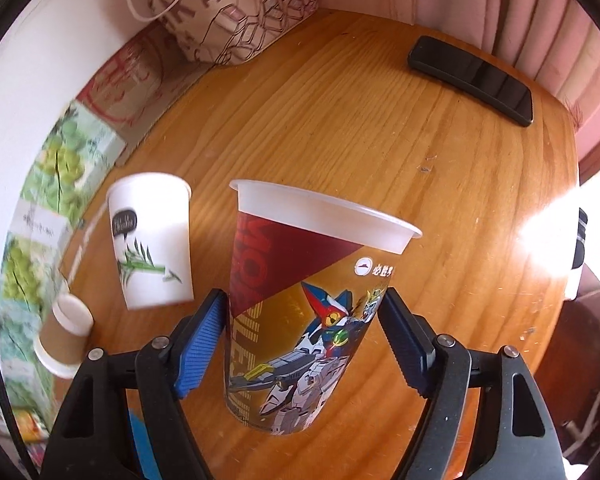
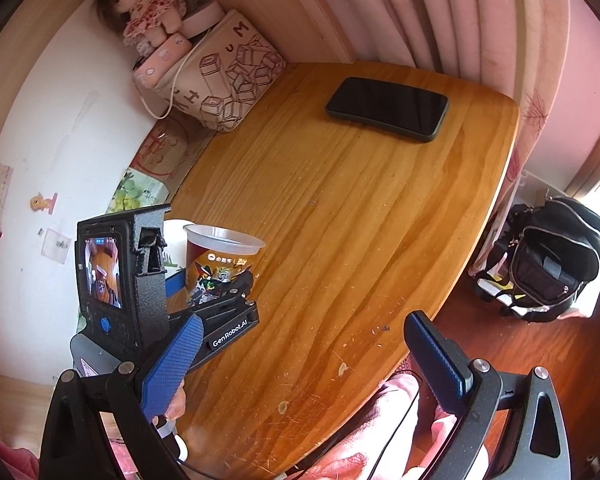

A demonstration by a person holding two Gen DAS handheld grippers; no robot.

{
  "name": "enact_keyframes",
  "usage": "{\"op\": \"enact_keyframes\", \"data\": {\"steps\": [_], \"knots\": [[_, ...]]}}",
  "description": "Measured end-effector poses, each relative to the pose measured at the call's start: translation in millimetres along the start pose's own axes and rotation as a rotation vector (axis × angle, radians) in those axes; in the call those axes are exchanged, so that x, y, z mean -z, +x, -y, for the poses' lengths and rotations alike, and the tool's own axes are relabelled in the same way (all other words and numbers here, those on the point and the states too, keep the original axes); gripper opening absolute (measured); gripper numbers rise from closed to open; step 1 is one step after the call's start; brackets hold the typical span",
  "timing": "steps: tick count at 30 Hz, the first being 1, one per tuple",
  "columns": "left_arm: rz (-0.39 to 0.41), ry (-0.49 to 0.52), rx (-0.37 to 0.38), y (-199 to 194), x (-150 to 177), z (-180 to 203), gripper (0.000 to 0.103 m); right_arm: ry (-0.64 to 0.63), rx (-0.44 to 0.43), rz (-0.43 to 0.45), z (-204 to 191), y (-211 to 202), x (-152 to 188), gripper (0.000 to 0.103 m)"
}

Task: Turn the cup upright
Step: 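Lift the red cup with the left gripper and rotate it rim up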

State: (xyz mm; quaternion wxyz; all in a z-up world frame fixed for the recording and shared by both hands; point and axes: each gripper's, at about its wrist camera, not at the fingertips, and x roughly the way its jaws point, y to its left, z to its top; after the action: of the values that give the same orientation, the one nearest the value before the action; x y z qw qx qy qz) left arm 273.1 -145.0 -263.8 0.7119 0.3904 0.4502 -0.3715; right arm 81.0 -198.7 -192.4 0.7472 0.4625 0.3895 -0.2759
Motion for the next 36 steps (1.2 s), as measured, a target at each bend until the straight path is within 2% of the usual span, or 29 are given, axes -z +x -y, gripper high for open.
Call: {"op": "enact_keyframes", "data": {"steps": [15,26,36], "knots": [[-0.008,-0.292,-0.024,-36,52,-2,0.079,-0.185,-0.049,-0.054,8,-25,13,0.102],[-0.062,-0.589,0.054,-54,113,-22,0.078,-0.350,-0.110,-0.133,-4,-30,37,0.101],[-0.100,-0.727,0.072,-62,157,-26,0.078,-0.431,-0.142,-0.167,-15,-32,55,0.102]]}}
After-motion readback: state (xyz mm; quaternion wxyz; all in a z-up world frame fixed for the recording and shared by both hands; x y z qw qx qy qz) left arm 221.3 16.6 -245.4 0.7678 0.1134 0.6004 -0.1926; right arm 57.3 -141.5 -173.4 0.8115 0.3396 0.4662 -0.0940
